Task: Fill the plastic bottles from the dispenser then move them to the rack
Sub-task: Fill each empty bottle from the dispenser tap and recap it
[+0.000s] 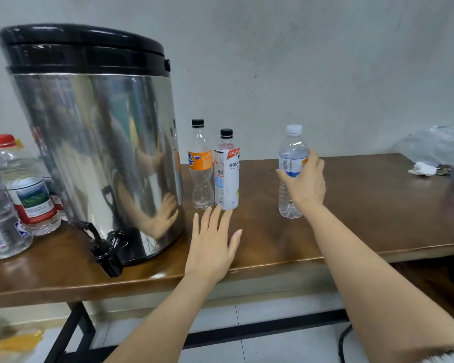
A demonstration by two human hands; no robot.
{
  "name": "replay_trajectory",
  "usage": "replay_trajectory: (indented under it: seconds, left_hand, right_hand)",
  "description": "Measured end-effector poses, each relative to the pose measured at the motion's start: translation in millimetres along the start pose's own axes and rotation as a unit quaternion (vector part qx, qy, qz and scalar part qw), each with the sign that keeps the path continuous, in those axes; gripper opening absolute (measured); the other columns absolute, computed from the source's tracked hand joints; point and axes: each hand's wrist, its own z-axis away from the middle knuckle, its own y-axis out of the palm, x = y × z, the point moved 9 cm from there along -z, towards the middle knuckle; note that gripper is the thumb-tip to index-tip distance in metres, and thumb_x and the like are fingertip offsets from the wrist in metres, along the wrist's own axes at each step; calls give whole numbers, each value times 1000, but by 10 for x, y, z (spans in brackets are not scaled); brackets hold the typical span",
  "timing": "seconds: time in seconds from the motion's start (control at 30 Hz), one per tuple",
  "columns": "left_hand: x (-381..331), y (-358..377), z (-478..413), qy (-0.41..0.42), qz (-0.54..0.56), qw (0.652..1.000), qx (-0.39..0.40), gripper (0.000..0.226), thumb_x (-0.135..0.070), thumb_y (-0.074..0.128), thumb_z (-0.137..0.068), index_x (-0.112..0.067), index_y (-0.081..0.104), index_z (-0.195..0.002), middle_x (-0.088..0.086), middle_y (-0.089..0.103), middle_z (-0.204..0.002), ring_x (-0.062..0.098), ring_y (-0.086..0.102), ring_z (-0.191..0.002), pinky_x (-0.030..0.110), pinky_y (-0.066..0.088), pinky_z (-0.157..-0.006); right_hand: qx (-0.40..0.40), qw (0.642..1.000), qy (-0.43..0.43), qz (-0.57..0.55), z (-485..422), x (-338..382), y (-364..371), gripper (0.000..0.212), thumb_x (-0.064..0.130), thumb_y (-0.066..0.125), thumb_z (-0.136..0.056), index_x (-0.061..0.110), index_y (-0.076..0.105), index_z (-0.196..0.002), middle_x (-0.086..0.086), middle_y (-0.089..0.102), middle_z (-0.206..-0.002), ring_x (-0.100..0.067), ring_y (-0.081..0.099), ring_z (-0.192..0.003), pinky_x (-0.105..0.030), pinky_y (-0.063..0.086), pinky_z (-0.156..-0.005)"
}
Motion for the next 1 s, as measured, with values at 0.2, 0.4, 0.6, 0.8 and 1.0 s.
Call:
replay_trajectory:
  seconds: [0.2, 0.4, 0.6, 0.8, 1.0]
  left_hand:
    - [50, -137, 62, -7, 159, 987, -24, 50, -39, 27, -106, -19, 29, -152, -1, 33, -157, 11, 23, -146, 30, 5, -123]
    - [112, -1039, 21, -7, 438, 888, -137, 35, -20, 38, -106, -11, 49, -137, 1, 54, -136, 17, 51, -127, 35, 38, -109]
    - [150, -2037, -59, 3, 578, 812, -79, 34, -31, 39, -106, -17, 53, -134, -4, 61, -126, 11, 62, -112, 27, 49, -97]
    - [251, -2282, 213, 52, 544, 837, -18, 26, -24, 52, -102, -13, 62, -122, -1, 73, -101, 4, 67, -95, 16, 49, -82]
    - [545, -2220, 540, 51, 543, 837, 46, 33, -24, 41, -105, -17, 54, -134, -3, 66, -126, 5, 59, -119, 22, 47, -101]
  right_hand:
    - [48, 994, -51, -84, 608, 536, -68, 79, 34, 80, -80, 19, 33, -142, -1, 49, -139, -22, 55, -119, -30, 42, -85]
    - [89, 976, -62, -188, 1100, 802, -226, 86, 32, 85, -74, 29, 32, -142, 8, 58, -132, -13, 58, -117, -41, 49, -100]
    - [173, 946, -109, -252, 1708, 1315, -150, 91, 22, 83, -78, 36, 27, -148, 17, 53, -137, -1, 54, -121, -23, 48, -99]
    - [247, 914, -116, -301, 2255, 1735, 109, 86, 20, 80, -81, 45, 27, -143, 23, 48, -137, 9, 51, -119, -15, 47, -96]
    - [236, 920, -104, -295, 2581, 1807, 270, 77, 28, 81, -80, 40, 36, -141, 29, 54, -129, 14, 50, -118, -10, 42, -98]
